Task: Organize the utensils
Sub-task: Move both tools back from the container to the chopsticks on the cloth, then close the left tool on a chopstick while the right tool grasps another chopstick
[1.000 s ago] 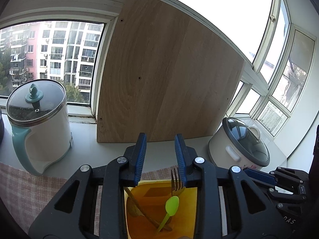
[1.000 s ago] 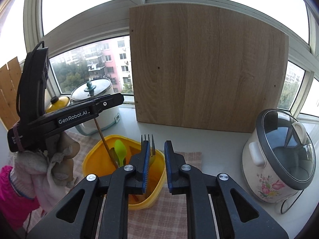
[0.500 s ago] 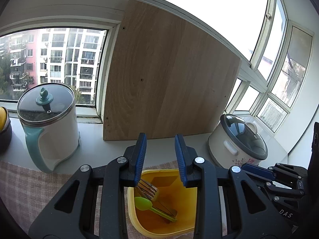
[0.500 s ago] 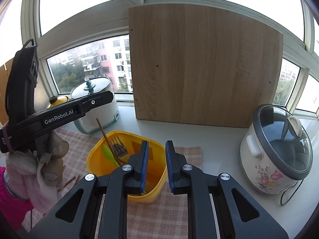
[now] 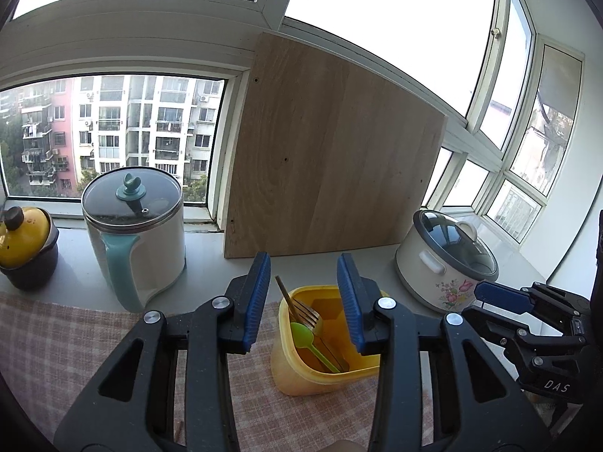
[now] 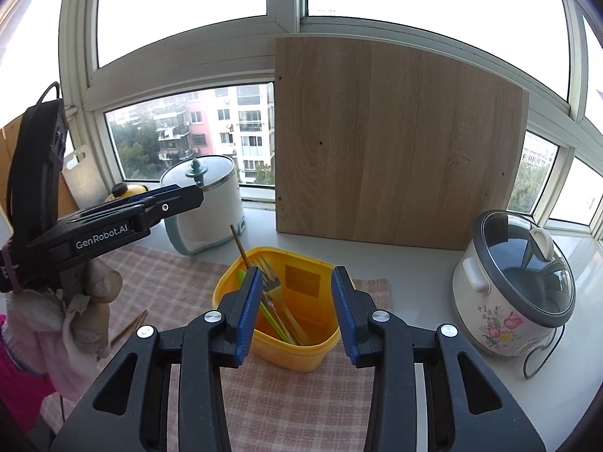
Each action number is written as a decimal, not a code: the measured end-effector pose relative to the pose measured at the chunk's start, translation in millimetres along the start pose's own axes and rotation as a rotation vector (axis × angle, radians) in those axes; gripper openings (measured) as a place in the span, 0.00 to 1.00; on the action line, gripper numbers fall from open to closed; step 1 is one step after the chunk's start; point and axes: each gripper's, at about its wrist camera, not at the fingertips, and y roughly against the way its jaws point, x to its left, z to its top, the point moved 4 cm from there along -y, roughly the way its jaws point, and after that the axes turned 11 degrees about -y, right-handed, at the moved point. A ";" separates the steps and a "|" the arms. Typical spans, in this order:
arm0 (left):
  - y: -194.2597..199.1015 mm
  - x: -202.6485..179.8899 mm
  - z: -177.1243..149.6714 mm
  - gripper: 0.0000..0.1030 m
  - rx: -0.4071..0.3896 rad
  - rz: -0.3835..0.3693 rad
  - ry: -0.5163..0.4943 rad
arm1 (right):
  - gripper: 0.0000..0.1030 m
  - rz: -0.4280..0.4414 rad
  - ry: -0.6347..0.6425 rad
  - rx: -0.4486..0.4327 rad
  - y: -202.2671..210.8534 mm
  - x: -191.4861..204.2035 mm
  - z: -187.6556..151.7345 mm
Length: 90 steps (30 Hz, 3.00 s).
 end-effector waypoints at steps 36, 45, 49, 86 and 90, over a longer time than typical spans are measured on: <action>107.8 77.6 -138.8 0.55 0.195 0.110 0.026 | 0.77 0.065 -0.042 -0.002 24.7 58.6 -77.0; 113.2 105.3 -179.3 0.55 0.269 0.127 0.077 | 0.77 0.088 -0.048 0.066 1.9 68.6 -108.4; 112.0 118.1 -195.6 0.53 0.301 0.133 0.093 | 0.77 0.102 -0.029 0.111 -9.8 78.6 -118.4; 28.8 146.5 -238.0 0.15 0.627 0.092 -0.030 | 0.26 0.124 -0.068 0.639 -160.7 150.7 -172.8; 21.9 147.9 -238.6 0.15 0.649 0.090 -0.034 | 0.24 0.110 -0.062 0.667 -168.4 151.7 -173.7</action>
